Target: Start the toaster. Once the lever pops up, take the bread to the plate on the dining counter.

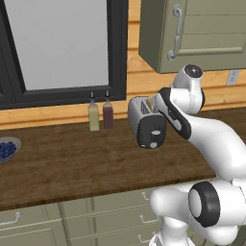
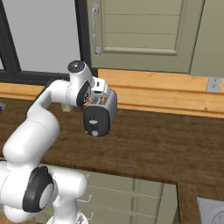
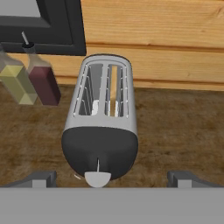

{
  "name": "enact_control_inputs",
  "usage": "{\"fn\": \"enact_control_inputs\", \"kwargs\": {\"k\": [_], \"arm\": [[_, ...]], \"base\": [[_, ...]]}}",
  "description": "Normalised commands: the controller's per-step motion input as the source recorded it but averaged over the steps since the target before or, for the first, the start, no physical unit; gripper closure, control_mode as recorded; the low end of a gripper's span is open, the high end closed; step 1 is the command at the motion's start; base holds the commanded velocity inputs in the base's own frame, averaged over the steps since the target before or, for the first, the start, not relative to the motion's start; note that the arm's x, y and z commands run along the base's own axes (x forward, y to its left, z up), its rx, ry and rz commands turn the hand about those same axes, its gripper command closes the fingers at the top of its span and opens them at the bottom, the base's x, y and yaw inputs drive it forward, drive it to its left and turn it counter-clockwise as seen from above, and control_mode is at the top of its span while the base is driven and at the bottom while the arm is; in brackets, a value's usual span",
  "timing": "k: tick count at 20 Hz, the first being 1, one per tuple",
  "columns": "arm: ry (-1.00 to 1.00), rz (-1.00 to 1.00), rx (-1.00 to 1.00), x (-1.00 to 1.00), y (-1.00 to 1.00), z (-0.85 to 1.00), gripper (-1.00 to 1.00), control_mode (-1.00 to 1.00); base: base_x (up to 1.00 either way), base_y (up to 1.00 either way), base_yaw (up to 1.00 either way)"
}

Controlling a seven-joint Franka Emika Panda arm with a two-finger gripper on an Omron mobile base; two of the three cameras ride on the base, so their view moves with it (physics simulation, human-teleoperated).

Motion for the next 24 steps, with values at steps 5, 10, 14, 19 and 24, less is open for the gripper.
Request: {"fn": "enact_control_inputs", "kwargs": {"k": [5, 10, 14, 19, 24], "arm": [[0.0, 0.0, 0.0, 0.0, 0.0, 0.0, -1.0, -1.0], [0.0, 0.0, 0.0, 0.0, 0.0, 0.0, -1.0, -1.0], [0.0, 0.0, 0.0, 0.0, 0.0, 0.0, -1.0, -1.0], [0.0, 0.0, 0.0, 0.0, 0.0, 0.0, -1.0, -1.0], [0.0, 0.0, 0.0, 0.0, 0.0, 0.0, -1.0, -1.0]], "base": [[0.0, 0.0, 0.0], [0.0, 0.0, 0.0], [0.0, 0.0, 0.0], [0.0, 0.0, 0.0], [0.0, 0.0, 0.0]]}}
